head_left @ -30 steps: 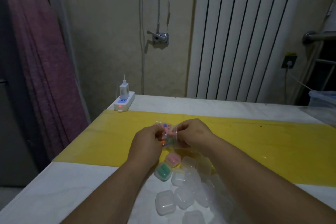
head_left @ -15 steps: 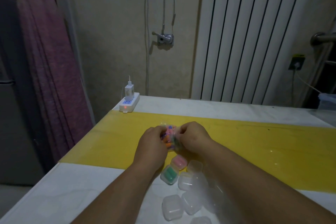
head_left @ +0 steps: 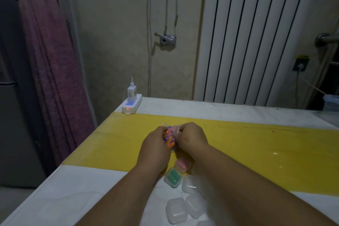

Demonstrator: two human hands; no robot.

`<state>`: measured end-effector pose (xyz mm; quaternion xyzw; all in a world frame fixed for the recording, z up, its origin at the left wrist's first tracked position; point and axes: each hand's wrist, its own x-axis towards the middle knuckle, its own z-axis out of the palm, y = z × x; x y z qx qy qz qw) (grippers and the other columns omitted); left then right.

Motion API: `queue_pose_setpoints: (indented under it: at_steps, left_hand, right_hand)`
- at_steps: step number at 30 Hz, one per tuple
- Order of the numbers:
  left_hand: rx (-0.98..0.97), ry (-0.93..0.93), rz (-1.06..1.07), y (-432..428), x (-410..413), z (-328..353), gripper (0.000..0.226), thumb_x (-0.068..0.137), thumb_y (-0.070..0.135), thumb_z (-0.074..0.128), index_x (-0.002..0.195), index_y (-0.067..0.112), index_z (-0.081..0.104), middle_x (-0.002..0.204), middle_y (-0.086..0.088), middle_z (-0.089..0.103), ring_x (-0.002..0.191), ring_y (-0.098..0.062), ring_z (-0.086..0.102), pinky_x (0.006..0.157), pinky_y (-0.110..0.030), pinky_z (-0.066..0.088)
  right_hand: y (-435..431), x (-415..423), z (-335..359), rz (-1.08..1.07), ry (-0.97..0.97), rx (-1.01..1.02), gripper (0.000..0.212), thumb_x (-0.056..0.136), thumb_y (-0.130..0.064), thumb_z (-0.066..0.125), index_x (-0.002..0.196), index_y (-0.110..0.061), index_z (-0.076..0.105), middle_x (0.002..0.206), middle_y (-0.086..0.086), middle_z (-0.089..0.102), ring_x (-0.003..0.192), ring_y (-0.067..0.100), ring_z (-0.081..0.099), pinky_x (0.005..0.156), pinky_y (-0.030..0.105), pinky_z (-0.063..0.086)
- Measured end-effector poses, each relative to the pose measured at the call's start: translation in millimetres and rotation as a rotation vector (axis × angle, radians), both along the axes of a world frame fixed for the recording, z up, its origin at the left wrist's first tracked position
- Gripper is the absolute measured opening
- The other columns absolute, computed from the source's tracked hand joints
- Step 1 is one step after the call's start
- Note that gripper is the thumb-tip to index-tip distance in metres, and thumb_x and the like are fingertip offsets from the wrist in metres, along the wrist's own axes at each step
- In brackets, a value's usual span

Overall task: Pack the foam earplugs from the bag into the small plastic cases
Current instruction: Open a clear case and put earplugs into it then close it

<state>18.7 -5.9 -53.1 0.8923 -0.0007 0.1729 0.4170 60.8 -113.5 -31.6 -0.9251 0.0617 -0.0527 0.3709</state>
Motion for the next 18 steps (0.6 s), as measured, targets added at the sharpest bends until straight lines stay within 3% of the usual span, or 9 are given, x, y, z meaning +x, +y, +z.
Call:
queue_pose_setpoints:
  at_steps: [5, 9, 13, 18]
  left_hand:
    - [-0.008, 0.009, -0.011, 0, 0, -1, 0.043, 0.088, 0.014, 0.059, 0.129, 0.024, 0.056, 0.116, 0.002, 0.066, 0.101, -0.016, 0.060, 0.086, -0.029, 0.048]
    - [0.013, -0.011, 0.002, 1, 0, -1, 0.039, 0.090, 0.013, 0.057, 0.128, 0.022, 0.057, 0.116, 0.001, 0.064, 0.096, -0.015, 0.055, 0.079, -0.025, 0.041]
    - [0.029, -0.027, 0.011, 1, -1, 0, 0.040, 0.091, 0.011, 0.054, 0.130, 0.022, 0.056, 0.119, 0.000, 0.063, 0.093, -0.012, 0.051, 0.079, -0.021, 0.037]
    - [0.011, -0.013, 0.004, 0, 0, -1, 0.040, 0.090, 0.012, 0.057, 0.128, 0.024, 0.057, 0.116, 0.002, 0.065, 0.091, -0.010, 0.052, 0.077, -0.021, 0.039]
  right_hand:
    - [3, 1, -4, -0.103, -0.029, 0.074, 0.019, 0.088, -0.020, 0.060, 0.097, -0.015, 0.075, 0.097, 0.005, 0.072, 0.091, 0.026, 0.067, 0.071, 0.023, 0.045]
    - [4, 5, -6, -0.096, -0.020, 0.041, 0.022, 0.087, -0.025, 0.058, 0.091, -0.015, 0.077, 0.091, 0.006, 0.074, 0.080, 0.025, 0.064, 0.066, 0.024, 0.045]
    - [7, 11, -3, -0.109, 0.044, 0.034, 0.022, 0.081, -0.030, 0.060, 0.083, -0.015, 0.075, 0.084, 0.006, 0.074, 0.077, 0.027, 0.070, 0.075, 0.032, 0.059]
    - [6, 10, -1, -0.006, 0.055, -0.058, 0.015, 0.080, -0.026, 0.063, 0.081, -0.015, 0.072, 0.081, 0.006, 0.073, 0.077, 0.027, 0.071, 0.077, 0.036, 0.059]
